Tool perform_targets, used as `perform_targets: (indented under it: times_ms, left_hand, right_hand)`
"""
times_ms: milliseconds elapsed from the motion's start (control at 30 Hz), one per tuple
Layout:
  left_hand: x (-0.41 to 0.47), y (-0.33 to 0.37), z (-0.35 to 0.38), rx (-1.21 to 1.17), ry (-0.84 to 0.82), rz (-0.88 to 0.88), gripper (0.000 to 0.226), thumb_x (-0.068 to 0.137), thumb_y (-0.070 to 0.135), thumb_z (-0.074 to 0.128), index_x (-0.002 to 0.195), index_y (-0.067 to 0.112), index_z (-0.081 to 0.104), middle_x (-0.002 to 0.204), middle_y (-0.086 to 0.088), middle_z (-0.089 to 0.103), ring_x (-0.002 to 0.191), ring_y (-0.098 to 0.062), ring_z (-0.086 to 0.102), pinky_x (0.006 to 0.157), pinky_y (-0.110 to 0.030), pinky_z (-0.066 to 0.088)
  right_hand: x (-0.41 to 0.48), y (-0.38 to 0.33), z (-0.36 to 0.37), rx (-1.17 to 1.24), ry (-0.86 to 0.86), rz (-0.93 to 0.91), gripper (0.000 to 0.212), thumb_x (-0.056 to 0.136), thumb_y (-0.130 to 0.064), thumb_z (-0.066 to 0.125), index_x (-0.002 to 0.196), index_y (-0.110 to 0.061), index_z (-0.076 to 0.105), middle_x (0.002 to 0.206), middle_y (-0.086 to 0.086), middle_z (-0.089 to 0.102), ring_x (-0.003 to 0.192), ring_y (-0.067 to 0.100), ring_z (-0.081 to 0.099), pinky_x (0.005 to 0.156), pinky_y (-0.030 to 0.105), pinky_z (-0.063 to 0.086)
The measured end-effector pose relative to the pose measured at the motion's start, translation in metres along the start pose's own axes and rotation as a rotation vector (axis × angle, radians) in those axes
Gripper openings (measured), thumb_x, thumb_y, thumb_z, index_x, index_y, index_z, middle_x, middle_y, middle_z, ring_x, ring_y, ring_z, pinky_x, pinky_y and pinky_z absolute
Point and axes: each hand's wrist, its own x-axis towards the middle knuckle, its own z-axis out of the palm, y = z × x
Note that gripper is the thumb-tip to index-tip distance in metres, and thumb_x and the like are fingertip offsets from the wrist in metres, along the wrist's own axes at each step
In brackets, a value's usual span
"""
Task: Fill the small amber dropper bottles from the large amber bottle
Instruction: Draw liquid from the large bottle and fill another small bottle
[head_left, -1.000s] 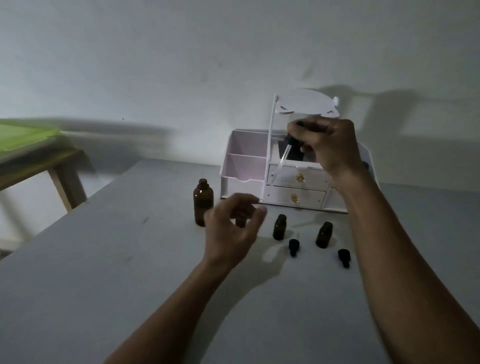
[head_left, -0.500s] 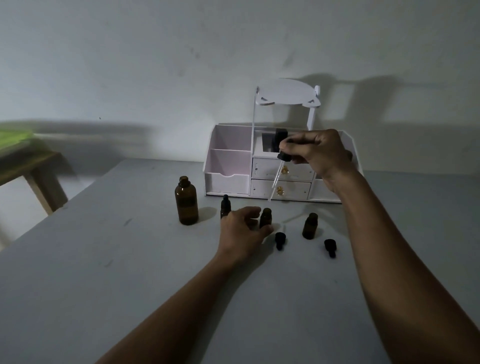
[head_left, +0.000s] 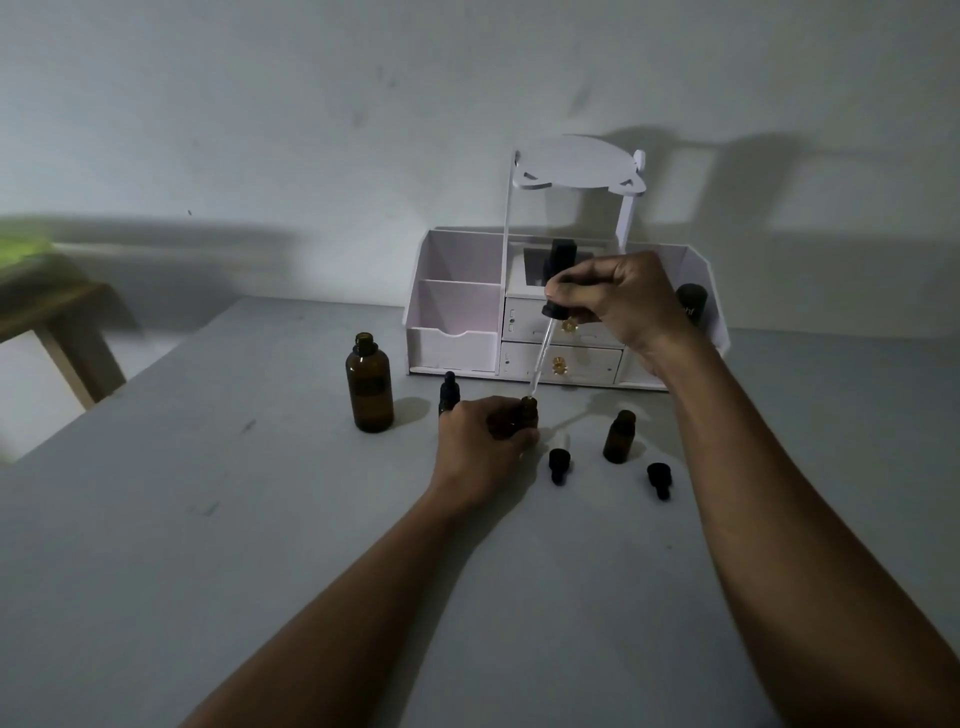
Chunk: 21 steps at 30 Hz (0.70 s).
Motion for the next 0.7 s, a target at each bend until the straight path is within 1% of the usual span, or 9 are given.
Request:
perform_targets:
  times_ms: [133,200,300,333,433,500,600,667,700]
  left_hand:
    - [0.0006,-0.0014,-0.0019,0.002,-0.009,-0.002,0.042,0.087,0.014,0.074,0.127,0.009,0.066,0.122,-0.002,0.07,0.098,-0.001,0.06,0.067,0.005,0.041]
    - [0.0024,-0.0026,-0.0027,-0.002,-0.01,0.003,0.042,0.086,0.014,0.075,0.127,0.01,0.066,0.122,-0.002,0.071,0.096,-0.001,0.061,0.069,0.004,0.042]
    - [0.0027,-0.0019,-0.0041,-0.014,-0.017,0.002,0.042,0.085,0.014,0.076,0.126,0.01,0.067,0.12,-0.002,0.072,0.096,-0.001,0.063,0.084,-0.005,0.048]
    - [0.0027,-0.002,-0.0042,-0.017,-0.017,0.001,0.042,0.085,0.014,0.076,0.126,0.01,0.067,0.12,-0.001,0.072,0.096,-0.001,0.063,0.086,-0.006,0.048]
    - [0.003,-0.0029,-0.0038,-0.025,-0.014,0.002,0.041,0.085,0.013,0.076,0.125,0.01,0.067,0.118,-0.001,0.073,0.092,0.0,0.063,0.072,0.002,0.044]
    - [0.0039,-0.0036,-0.0034,-0.022,-0.011,0.003,0.041,0.085,0.013,0.076,0.125,0.01,0.067,0.118,-0.001,0.073,0.092,0.001,0.063,0.07,0.002,0.044]
    - [0.0045,-0.0029,-0.0035,-0.033,-0.017,-0.003,0.042,0.085,0.013,0.076,0.125,0.011,0.067,0.119,-0.001,0.072,0.095,-0.001,0.064,0.08,-0.004,0.046]
    - [0.0038,-0.003,-0.0033,-0.032,-0.014,-0.004,0.042,0.085,0.013,0.076,0.126,0.011,0.067,0.119,-0.001,0.072,0.096,-0.001,0.064,0.09,-0.011,0.048]
    - [0.0034,-0.0032,-0.0032,-0.031,-0.012,-0.004,0.042,0.085,0.013,0.076,0.125,0.011,0.067,0.119,-0.001,0.072,0.095,-0.001,0.064,0.089,-0.01,0.049]
  right_hand:
    - [0.002,0.0042,0.002,-0.007,0.001,0.009,0.006,0.08,-0.011,0.08,0.086,-0.013,0.08,0.083,0.006,0.078,0.085,0.034,0.074,0.081,0.054,0.06]
    - [0.0021,0.0055,0.0028,-0.016,-0.004,0.006,0.007,0.08,-0.01,0.08,0.087,-0.01,0.079,0.082,0.009,0.077,0.085,0.034,0.074,0.08,0.055,0.059]
    - [0.0028,0.0063,0.0029,-0.036,-0.002,-0.003,0.01,0.079,-0.009,0.081,0.088,-0.004,0.079,0.081,0.011,0.077,0.083,0.037,0.073,0.08,0.054,0.059]
    - [0.0029,0.0059,0.0027,-0.048,0.001,-0.009,0.011,0.079,-0.01,0.082,0.088,-0.003,0.079,0.08,0.01,0.077,0.08,0.035,0.073,0.08,0.052,0.06]
    - [0.0022,0.0051,0.0021,-0.079,-0.006,-0.039,0.011,0.08,-0.009,0.081,0.086,-0.001,0.078,0.076,0.004,0.075,0.065,0.009,0.072,0.076,0.037,0.061]
    - [0.0011,0.0052,0.002,-0.092,-0.007,-0.07,0.01,0.08,-0.008,0.081,0.085,-0.001,0.077,0.073,0.001,0.074,0.06,0.0,0.07,0.071,0.028,0.06]
    - [0.0017,0.0058,0.0017,-0.101,-0.006,-0.082,0.006,0.08,-0.009,0.081,0.083,-0.005,0.077,0.073,-0.001,0.073,0.06,0.0,0.069,0.07,0.026,0.06]
    - [0.0024,0.0066,0.0011,-0.103,-0.007,-0.079,0.005,0.079,-0.011,0.081,0.082,-0.009,0.078,0.076,0.001,0.075,0.066,0.007,0.072,0.075,0.032,0.062]
    - [0.0025,0.0073,0.0013,-0.104,-0.007,-0.073,0.006,0.079,-0.012,0.082,0.083,-0.01,0.078,0.078,0.003,0.076,0.071,0.013,0.073,0.077,0.037,0.063]
